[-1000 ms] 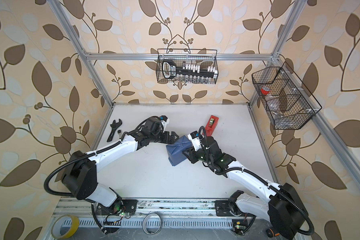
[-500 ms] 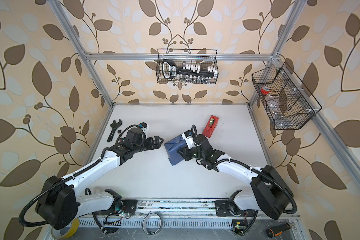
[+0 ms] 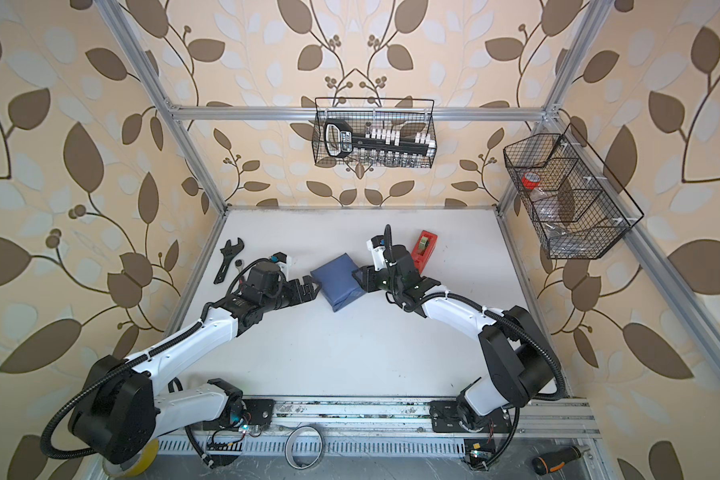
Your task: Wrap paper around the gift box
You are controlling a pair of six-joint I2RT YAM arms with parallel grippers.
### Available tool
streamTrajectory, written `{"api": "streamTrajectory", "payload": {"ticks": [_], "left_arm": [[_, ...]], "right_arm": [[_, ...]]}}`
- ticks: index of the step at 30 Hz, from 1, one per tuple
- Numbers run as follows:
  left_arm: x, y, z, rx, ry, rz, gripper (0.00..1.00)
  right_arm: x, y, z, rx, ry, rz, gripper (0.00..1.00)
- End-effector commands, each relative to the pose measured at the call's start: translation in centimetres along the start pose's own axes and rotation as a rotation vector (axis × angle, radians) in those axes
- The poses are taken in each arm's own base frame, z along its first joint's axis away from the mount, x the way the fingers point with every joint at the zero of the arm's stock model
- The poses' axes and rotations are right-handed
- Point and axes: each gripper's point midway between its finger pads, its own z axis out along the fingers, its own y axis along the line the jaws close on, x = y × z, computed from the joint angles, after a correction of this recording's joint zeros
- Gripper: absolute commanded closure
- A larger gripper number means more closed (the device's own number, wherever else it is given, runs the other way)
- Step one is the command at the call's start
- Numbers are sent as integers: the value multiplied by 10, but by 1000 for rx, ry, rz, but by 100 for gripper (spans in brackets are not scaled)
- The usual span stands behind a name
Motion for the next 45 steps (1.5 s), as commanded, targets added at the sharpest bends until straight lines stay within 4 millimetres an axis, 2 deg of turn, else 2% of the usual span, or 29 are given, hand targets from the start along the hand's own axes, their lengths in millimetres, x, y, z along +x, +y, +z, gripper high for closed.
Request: {"api": "streamTrajectory", "payload": {"ticks": [1, 3, 6, 11, 14, 19, 23, 26, 28, 31, 35, 36, 39, 42, 45], "left_arm": [[-3, -18, 16, 101, 31, -53, 1], [-7, -14, 30, 69, 49, -54, 1], [-11, -2, 52, -8, 82, -58, 1], [-20, 4, 76, -38, 111, -70, 1], [-24, 1, 84, -27, 126, -53, 1], [-20, -24, 103, 92, 217, -30, 3], [-17, -39, 112, 150, 260, -30, 4], [-19, -45, 109, 172, 259, -12, 4], [-25, -40, 102, 143, 238, 5, 3], [-39, -27, 82, 102, 156, -3, 1], [-68, -5, 33, -9, -76, 59, 1], [-78, -1, 13, -53, -156, 101, 1], [-95, 27, -27, -232, -337, 179, 1], [-110, 58, -66, -420, -483, 213, 1], [-119, 83, -86, -546, -577, 244, 1]], "right_arm": [[3, -25, -2, 53, 9, 35, 50], [5, -29, 8, 47, 36, 57, 37], [2, -30, 28, 37, 57, 60, 28], [7, -26, 67, -49, 133, 88, 24], [14, -18, 77, -124, 164, 110, 26], [28, -11, 66, -171, 178, 132, 32], [44, -6, 44, -188, 177, 141, 34], [49, -15, 21, -152, 149, 146, 34], [43, -31, 3, -95, 104, 157, 31], [30, -69, -30, 106, 27, 121, 26], [1, -114, -89, 481, -98, -35, 20], [-7, -123, -105, 569, -143, -71, 18], [-26, -143, -145, 774, -286, -138, 12], [-39, -161, -179, 953, -397, -171, 3], [-38, -180, -197, 1090, -444, -216, 0]]}}
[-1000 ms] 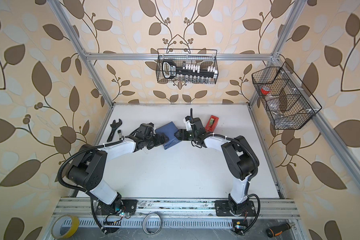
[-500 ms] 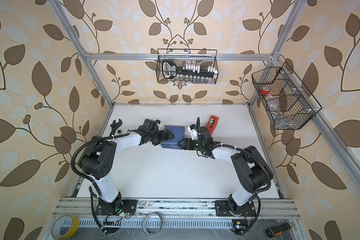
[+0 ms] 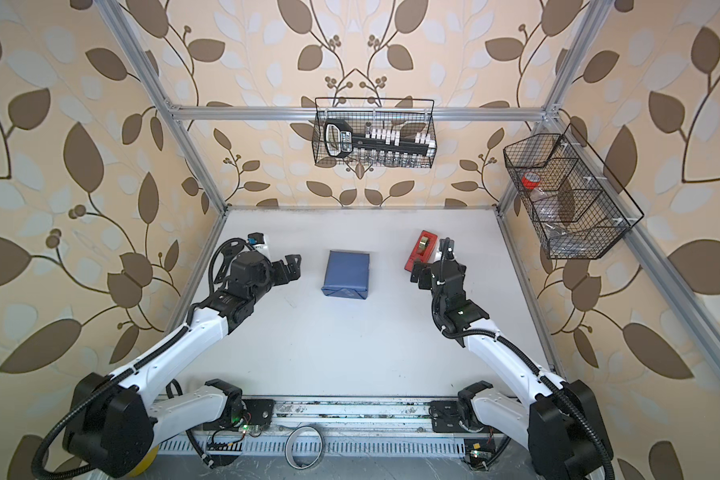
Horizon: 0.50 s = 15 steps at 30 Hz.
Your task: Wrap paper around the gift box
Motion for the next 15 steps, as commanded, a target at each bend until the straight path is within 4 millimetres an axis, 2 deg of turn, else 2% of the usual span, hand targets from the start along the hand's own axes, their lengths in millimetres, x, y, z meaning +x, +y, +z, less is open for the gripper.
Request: {"api": "streamTrajectory", "payload": {"ticks": [1, 4, 7, 8, 9, 12, 15], "left_arm": [[-11, 56, -1, -255, -127, 141, 1], [1, 63, 17, -231, -138, 249, 1], [26, 74, 45, -161, -53, 251, 1], [23, 75, 51, -142, -48, 236, 1], [23, 74, 52, -120, -20, 232, 1], [14, 74, 51, -69, -112, 230, 1], [23, 76, 52, -70, -37, 263, 1]], "right_arm": [[0, -52, 2, 277, -76, -116, 0], [16, -62, 14, 252, -84, -120, 0], [29, -69, 22, 209, -114, -90, 0], [31, -72, 23, 211, -124, -81, 0], [36, -73, 26, 192, -111, -67, 0], [50, -77, 30, 151, -121, -28, 0], [58, -73, 27, 101, -146, -26, 0]]}}
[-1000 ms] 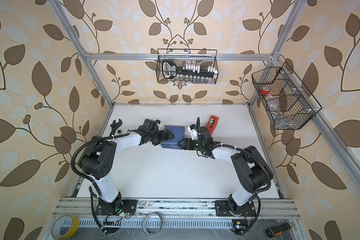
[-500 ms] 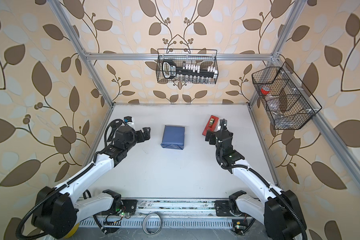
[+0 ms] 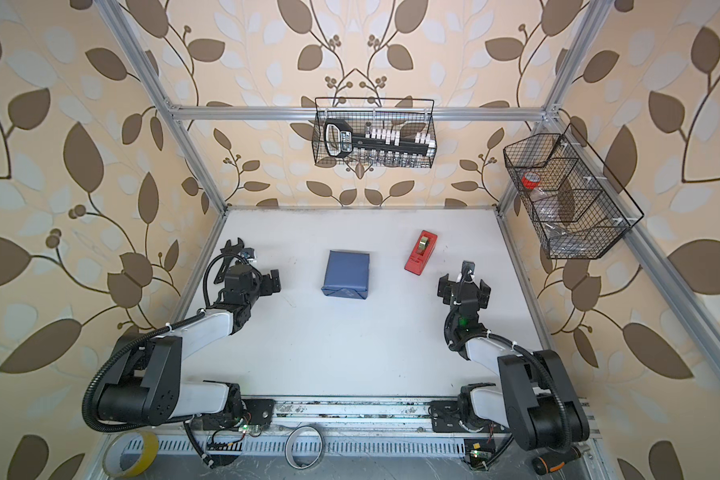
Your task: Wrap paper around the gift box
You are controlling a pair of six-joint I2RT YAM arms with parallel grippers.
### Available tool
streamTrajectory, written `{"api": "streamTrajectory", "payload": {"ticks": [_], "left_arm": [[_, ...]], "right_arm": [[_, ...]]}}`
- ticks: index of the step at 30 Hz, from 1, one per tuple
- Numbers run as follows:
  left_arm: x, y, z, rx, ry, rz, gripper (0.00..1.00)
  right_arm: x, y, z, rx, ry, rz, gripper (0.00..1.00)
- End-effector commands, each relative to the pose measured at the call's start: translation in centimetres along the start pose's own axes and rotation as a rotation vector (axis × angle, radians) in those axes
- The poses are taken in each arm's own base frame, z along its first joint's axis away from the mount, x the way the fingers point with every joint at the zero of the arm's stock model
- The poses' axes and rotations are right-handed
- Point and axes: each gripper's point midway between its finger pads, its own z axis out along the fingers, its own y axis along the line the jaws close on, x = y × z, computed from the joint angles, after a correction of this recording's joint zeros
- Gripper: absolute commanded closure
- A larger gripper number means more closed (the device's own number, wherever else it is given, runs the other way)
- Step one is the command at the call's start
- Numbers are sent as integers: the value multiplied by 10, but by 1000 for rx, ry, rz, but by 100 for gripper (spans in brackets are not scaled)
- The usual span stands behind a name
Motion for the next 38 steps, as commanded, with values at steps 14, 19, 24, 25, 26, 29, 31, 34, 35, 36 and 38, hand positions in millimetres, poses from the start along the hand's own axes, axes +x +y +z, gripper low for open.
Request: {"api": "streamTrajectory", "payload": {"ticks": [14, 19, 24, 25, 26, 29, 31, 34, 35, 36, 38], "left_arm": [[22, -9, 11, 66, -159, 74, 1], [23, 5, 17, 20, -65, 11, 1], [25, 4, 17, 20, -55, 12, 1], [24, 5, 18, 19, -62, 13, 1], [25, 4, 17, 22, -51, 10, 1], [24, 4, 17, 22, -53, 11, 1], [25, 4, 18, 21, -51, 11, 1], [24, 4, 17, 23, -52, 11, 1], [25, 4, 18, 22, -50, 11, 1], [24, 4, 18, 23, -51, 11, 1], [24, 4, 18, 23, -51, 11, 1]], "right_arm": [[-14, 6, -9, -89, -168, 63, 0], [-11, 7, -9, -87, -144, 51, 0], [-12, 9, -10, -90, -148, 48, 0], [-12, 9, -10, -90, -150, 48, 0], [-12, 8, -10, -88, -151, 49, 0], [-12, 9, -10, -90, -148, 49, 0], [-12, 9, -9, -93, -148, 49, 0], [-12, 9, -8, -91, -143, 45, 0], [-12, 10, -8, -93, -143, 45, 0], [-12, 10, -9, -96, -147, 44, 0], [-13, 22, -14, -150, -163, 5, 0]]}}
